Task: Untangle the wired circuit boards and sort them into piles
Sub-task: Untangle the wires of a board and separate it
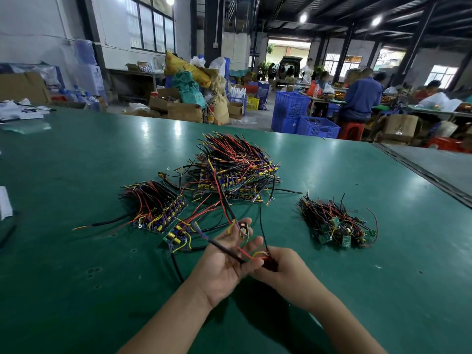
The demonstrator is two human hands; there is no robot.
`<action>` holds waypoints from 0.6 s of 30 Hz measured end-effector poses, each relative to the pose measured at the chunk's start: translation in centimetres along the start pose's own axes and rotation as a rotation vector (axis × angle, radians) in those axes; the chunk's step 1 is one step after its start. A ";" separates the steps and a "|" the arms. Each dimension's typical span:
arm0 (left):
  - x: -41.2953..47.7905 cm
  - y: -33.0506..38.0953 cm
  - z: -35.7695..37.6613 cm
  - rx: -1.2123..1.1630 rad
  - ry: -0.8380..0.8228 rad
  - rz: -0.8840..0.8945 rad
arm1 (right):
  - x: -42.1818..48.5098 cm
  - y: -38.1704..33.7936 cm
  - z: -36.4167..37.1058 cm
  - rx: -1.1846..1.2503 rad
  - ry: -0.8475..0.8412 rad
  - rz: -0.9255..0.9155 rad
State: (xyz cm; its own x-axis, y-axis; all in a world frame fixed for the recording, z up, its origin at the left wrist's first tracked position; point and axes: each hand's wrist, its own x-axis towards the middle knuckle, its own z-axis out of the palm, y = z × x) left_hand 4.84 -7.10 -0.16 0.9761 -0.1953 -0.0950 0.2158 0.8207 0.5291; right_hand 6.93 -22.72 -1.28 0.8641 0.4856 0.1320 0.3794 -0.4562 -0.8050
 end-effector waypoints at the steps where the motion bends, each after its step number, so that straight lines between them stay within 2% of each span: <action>1: -0.1 0.0 0.1 0.040 0.026 0.002 | 0.0 0.1 -0.1 -0.077 -0.007 -0.007; 5: -0.2 -0.4 0.4 0.159 0.057 0.030 | 0.1 0.2 -0.3 -0.334 0.009 -0.086; 9: -0.1 -0.5 0.5 0.228 0.092 0.070 | 0.1 0.0 0.1 -0.308 0.019 -0.125; 14: 0.8 -0.9 0.2 0.295 0.221 0.191 | 0.3 0.6 -0.2 -0.322 0.085 -0.029; 16: 1.2 -0.9 -0.2 0.336 0.301 0.260 | 0.2 0.8 -0.8 -0.197 0.075 0.019; 18: 1.5 -0.9 -0.5 0.395 0.361 0.307 | 0.0 0.5 -1.4 0.036 0.056 0.037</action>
State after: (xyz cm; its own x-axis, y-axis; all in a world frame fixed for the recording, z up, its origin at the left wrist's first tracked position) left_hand 6.10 -7.90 -1.19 0.9540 0.2690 -0.1323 -0.0343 0.5364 0.8433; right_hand 7.58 -23.98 -0.86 0.8950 0.4258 0.1328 0.3351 -0.4456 -0.8301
